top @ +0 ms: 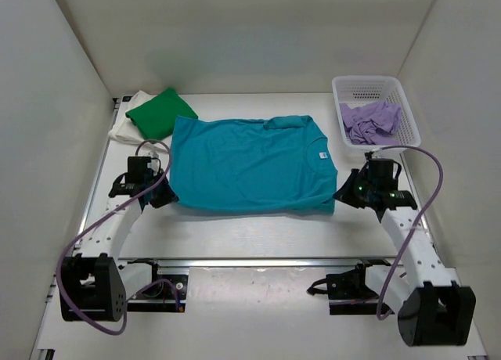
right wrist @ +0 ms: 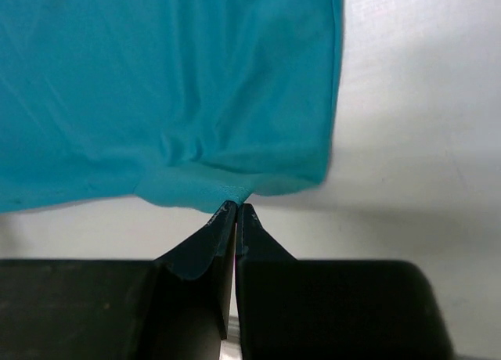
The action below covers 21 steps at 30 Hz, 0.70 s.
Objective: Fold and stack the t-shirts
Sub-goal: Grap the side of the flattened tshirt closest away from the robot with both arms, then fold the flattened tshirt in 1/3 of the way
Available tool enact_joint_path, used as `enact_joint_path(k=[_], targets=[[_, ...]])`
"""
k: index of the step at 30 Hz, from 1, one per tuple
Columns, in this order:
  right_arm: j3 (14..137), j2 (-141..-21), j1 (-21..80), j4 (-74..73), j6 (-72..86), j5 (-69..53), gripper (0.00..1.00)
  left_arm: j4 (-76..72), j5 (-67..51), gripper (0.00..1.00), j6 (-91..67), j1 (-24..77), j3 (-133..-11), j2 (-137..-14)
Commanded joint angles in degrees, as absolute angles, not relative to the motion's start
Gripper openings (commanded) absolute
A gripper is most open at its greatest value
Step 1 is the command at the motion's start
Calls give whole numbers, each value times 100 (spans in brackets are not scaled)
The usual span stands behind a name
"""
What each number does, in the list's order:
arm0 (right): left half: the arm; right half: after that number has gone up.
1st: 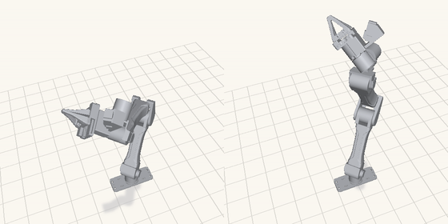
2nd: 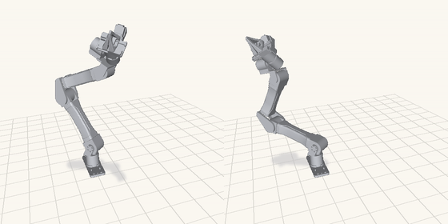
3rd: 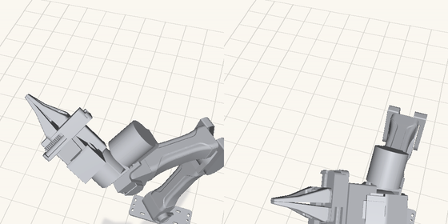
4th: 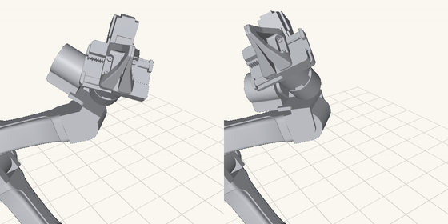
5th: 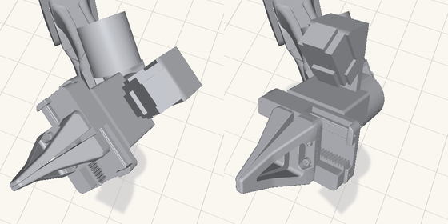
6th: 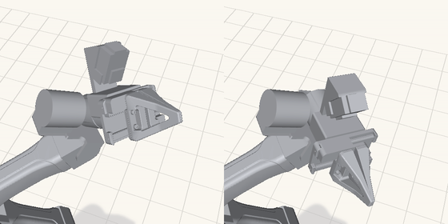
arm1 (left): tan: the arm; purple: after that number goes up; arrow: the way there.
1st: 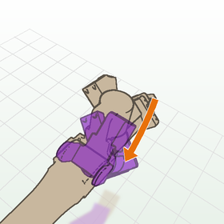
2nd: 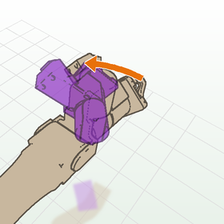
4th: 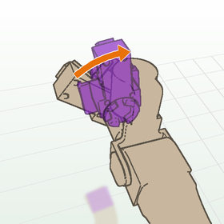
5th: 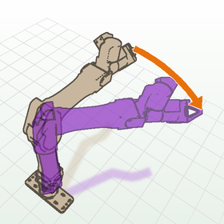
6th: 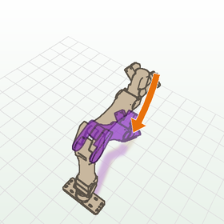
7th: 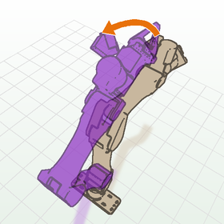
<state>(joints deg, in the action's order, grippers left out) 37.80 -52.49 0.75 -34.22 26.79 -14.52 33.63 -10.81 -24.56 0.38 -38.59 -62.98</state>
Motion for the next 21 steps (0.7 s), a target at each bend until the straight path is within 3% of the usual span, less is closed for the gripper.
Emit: enact_joint_path(k=[1, 21], targets=[[4306, -5878, 184, -2559, 2400, -1283, 0, 2717, -940, 0, -2873, 44, -4289, -6590], [6582, -9068, 334, -1047, 2119, -1239, 0, 1952, -97, 0, -3235, 141, -5230, -8577]])
